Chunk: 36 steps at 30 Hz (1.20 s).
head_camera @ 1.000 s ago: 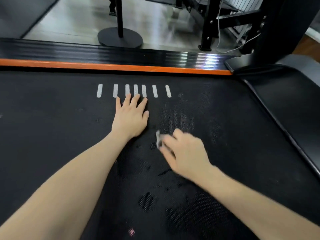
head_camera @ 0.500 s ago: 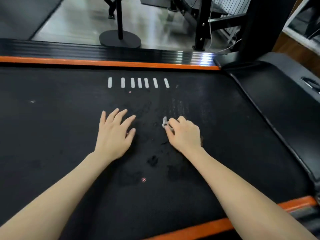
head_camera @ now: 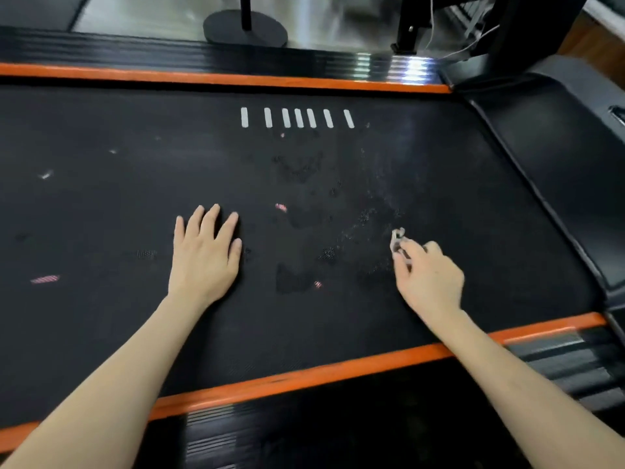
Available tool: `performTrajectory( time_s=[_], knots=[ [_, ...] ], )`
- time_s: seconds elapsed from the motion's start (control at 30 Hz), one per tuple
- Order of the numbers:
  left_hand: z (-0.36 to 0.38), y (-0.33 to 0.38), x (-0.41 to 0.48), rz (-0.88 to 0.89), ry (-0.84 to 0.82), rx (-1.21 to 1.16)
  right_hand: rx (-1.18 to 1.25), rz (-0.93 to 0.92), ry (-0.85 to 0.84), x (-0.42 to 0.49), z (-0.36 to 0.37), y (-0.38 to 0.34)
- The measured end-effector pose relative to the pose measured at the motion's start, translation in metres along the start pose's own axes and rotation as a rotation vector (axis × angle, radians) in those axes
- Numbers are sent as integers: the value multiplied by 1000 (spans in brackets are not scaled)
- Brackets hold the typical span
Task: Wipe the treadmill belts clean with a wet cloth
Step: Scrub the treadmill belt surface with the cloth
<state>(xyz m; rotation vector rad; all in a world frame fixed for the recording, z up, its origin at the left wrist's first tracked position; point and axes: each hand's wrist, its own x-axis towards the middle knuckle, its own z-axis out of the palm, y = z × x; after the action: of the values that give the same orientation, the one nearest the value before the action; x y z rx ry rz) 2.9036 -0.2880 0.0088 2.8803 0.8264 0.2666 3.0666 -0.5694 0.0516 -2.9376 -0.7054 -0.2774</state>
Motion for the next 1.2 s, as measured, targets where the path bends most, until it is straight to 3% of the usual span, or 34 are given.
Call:
performTrajectory(
  time_s=[0.07, 0.13, 0.23, 0.27, 0.33, 0.4, 0.43, 0.63, 0.9, 0.97, 1.13, 1.2],
  knots=[
    [1, -1, 0, 0, 2, -3, 3, -87, -66, -22, -1, -51],
    [1, -3, 0, 3, 7, -5, 99, -293, -130, -47, 1, -106],
    [0, -6, -1, 25, 5, -7, 223, -517, -161, -59, 2, -116],
    [0, -7, -1, 28, 10, -12, 161, -517, -174, -55, -1, -97],
    [0, -7, -1, 31, 17, -17, 66, -337, -170, -43, -8, -46],
    [0, -6, -1, 23, 20, -13, 109, -113, -148, -35, -13, 0],
    [1, -5, -1, 21, 16, -14, 135, -89, -113, -37, -13, 5],
    [0, -4, 0, 19, 12, -8, 164, -425, -44, -58, 8, -119],
    [0, -5, -1, 21, 2, 9, 210, -814, -66, -45, 2, -79],
    [0, -5, -1, 16, 11, 9, 209, -785, -45, -19, 11, -87],
    [1, -6, 0, 13, 30, -15, 192, -492, -28, 37, 22, -108],
    [1, -6, 0, 13, 30, -15, 223, -533, -10, 23, 19, -105]
  ],
)
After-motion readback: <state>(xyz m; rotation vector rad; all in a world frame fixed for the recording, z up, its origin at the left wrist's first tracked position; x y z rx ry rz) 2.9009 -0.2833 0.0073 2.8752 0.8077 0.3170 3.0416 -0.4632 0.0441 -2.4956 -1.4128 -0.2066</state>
